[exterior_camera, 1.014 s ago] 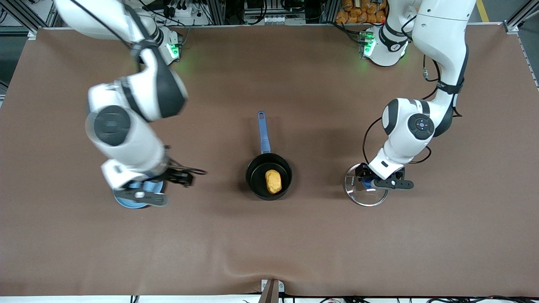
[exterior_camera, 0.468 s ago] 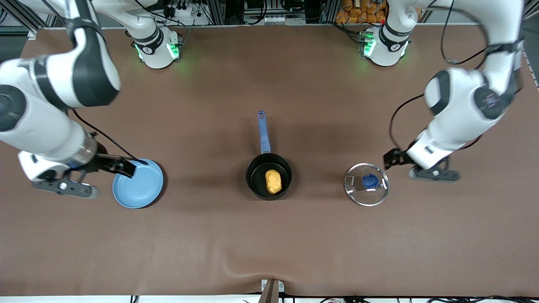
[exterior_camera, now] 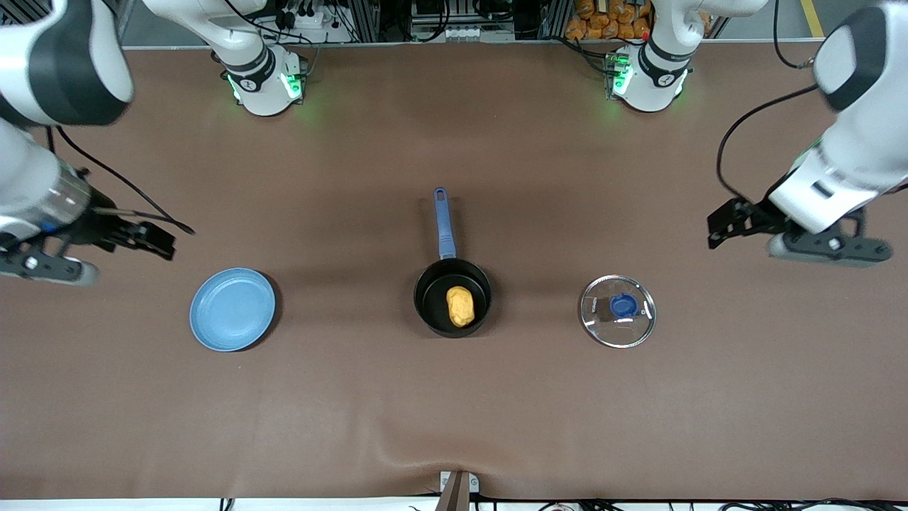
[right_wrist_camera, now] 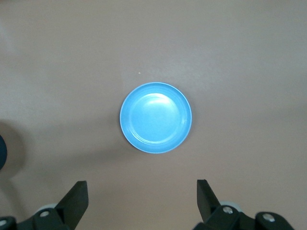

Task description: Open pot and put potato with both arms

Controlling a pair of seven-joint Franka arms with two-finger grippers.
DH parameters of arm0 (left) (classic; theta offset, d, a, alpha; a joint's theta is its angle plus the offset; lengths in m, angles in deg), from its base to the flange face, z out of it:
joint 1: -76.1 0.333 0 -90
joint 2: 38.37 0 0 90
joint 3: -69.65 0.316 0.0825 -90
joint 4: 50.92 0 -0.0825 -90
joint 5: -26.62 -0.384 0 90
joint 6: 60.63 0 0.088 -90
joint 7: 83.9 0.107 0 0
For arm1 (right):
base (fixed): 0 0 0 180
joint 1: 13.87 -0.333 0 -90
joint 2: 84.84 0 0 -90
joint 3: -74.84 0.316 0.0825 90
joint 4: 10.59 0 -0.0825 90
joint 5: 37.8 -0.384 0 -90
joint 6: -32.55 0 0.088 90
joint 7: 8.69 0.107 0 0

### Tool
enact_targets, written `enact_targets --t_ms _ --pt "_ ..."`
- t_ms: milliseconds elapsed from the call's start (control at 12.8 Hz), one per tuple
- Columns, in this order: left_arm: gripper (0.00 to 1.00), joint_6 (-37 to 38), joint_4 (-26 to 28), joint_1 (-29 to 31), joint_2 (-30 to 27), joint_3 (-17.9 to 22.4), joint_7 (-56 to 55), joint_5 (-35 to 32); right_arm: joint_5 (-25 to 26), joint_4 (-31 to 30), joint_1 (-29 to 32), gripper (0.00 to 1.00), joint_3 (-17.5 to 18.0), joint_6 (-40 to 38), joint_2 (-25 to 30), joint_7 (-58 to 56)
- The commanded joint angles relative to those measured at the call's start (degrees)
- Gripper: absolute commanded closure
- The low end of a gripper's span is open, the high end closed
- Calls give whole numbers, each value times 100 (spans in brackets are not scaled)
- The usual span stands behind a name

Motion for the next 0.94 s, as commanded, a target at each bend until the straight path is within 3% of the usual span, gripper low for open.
enact_targets --t_ms 0,156,858 --pt "0 218 -93 145 -487 -73 58 -344 -121 -952 190 0 102 380 817 -64" --pt "0 288 -102 225 -638 -82 102 -443 -121 -1454 191 0 101 723 1170 -64" --pt "0 447 -137 260 -709 -82 102 -698 -129 -1447 182 0 110 742 1189 -64"
